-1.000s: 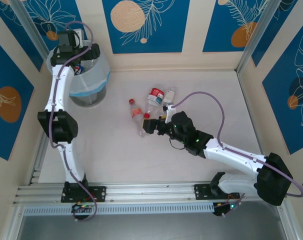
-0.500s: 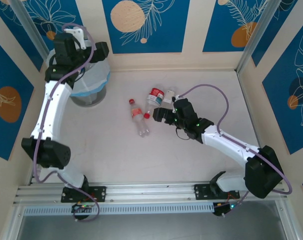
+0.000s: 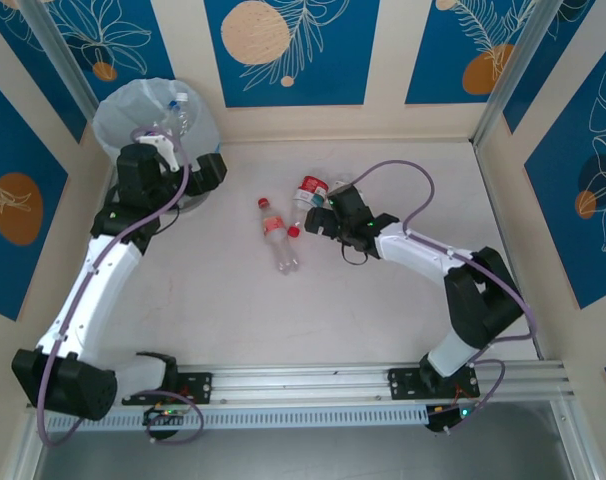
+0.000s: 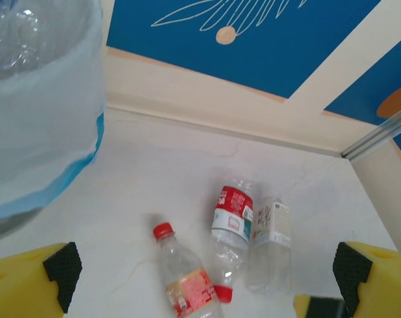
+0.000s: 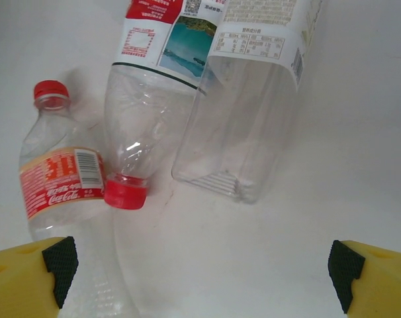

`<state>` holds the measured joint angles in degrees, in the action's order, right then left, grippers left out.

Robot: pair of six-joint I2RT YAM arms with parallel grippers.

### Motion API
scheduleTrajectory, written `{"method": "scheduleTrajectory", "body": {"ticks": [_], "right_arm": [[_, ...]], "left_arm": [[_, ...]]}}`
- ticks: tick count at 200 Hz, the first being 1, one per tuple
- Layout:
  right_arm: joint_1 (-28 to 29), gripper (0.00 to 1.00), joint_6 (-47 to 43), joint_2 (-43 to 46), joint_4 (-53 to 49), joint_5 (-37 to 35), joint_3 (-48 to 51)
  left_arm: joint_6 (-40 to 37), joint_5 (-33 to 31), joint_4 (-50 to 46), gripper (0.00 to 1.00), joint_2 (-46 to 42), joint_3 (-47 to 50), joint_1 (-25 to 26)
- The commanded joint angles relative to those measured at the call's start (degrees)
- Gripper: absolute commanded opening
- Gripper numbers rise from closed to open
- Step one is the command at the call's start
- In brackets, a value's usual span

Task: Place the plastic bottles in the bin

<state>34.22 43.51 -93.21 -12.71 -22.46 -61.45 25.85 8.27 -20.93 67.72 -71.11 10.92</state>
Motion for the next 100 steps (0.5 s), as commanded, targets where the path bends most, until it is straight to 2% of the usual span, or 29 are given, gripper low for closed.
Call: {"method": "scheduleTrajectory", "body": {"ticks": [1, 30, 61, 100], "right_arm": [[0.6, 1.00, 0.5, -2.9, -0.4, -3.3, -2.6], [0.6, 0.99, 0.5, -6.5, -1.1, -3.5, -5.6], [0.5, 0.98, -0.6, -10.3, -2.3, -3.0, -9.3], [0.3, 0.92, 0.4, -14.7, -2.0, -6.7, -12.4]], "left_arm": [[-1.0, -3.0, -4.3, 0.99, -4.7, 2.1, 0.2], [-1.1, -7.4, -5.8, 0.99, -8.9, 7.1, 0.2], [0.4, -8.0, -6.7, 0.99, -9.6, 10.4, 0.2], [4.0, -7.5, -2.9, 0.99, -9.7, 13.7, 0.2]]}}
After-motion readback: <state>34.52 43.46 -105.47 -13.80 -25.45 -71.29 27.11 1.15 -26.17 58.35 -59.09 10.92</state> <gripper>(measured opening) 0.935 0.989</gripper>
